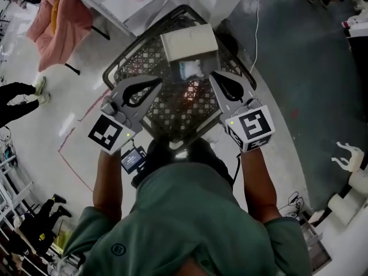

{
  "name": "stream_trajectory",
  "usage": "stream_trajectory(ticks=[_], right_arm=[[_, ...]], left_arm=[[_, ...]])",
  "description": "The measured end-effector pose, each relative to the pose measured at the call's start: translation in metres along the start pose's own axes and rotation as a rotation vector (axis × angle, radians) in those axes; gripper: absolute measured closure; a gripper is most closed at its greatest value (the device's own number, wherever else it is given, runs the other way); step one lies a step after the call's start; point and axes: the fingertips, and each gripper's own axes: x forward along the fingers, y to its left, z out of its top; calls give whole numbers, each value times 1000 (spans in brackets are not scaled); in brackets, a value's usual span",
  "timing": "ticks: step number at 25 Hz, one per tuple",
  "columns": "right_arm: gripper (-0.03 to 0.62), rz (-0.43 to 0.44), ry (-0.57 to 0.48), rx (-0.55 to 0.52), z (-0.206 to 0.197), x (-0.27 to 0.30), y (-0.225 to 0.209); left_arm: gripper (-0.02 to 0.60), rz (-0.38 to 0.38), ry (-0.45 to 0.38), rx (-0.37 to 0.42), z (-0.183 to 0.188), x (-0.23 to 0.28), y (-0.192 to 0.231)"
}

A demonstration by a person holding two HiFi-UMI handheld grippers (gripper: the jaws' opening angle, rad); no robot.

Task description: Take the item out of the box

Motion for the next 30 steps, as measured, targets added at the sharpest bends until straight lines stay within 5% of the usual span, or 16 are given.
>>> stream_trajectory(ticks=[30], right_arm=[[588, -11, 199, 99, -136, 103, -39]], left_arm=[[580, -70, 77, -121, -132, 64, 40]])
